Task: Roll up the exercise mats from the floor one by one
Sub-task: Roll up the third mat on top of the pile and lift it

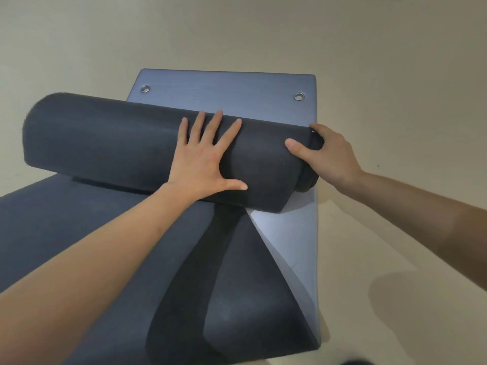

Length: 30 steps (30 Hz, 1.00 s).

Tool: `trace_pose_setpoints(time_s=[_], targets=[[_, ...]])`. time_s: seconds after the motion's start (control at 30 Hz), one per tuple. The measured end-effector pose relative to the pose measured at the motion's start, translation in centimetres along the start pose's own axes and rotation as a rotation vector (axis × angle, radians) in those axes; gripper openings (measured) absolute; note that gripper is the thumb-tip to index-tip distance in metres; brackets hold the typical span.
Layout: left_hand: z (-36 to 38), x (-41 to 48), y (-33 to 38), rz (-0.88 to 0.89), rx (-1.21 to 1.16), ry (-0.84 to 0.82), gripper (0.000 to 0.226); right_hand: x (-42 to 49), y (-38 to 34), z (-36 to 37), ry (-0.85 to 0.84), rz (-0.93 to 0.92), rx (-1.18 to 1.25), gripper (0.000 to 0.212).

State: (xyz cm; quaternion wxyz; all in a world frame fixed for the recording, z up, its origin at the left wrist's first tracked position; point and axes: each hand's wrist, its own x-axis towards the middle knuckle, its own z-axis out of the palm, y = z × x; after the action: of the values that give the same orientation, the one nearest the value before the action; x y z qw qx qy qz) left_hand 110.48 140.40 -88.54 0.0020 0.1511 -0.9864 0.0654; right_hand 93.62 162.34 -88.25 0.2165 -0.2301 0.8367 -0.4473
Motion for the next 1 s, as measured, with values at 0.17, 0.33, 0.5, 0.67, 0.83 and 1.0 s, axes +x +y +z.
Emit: trace_pose_setpoints(time_s=[0.17,0.33,0.5,0.67,0.83,1.0], targets=[[-0.1,2.5,-0.6,0.021,-0.053,-0.034,0.13,-1.5,2.1,0.5,-0.052,-0.06,0.069,0.093],[0.0,2.5,0.6,-0.052,-0.062,0.021,0.111,-1.5,3.0,1.4,-0.024,-0.122,0.102,0.096],[1.4,-2.1,4.6,-0.251,-0.246,0.226,0.082,-0.6,1.8,1.0,0.027,-0.115,0.134,0.09],[1.0,-4.3,9.8,-0.356,-0.433,-0.001,0.122,-2.2,1.1,1.6,-0.006,-0.056,0.136,0.088],[0.9,-3.9,11.2,-0.431,-0.417,-0.029,0.152,-4.3,0.6,0.2,-0.249,0.002,0.282,0.081],[0.7,-4.4,11.4,-0.447,-0.372,-0.035,0.162,-6.3,1.8,-0.9,-0.513,0.09,0.293,0.097]])
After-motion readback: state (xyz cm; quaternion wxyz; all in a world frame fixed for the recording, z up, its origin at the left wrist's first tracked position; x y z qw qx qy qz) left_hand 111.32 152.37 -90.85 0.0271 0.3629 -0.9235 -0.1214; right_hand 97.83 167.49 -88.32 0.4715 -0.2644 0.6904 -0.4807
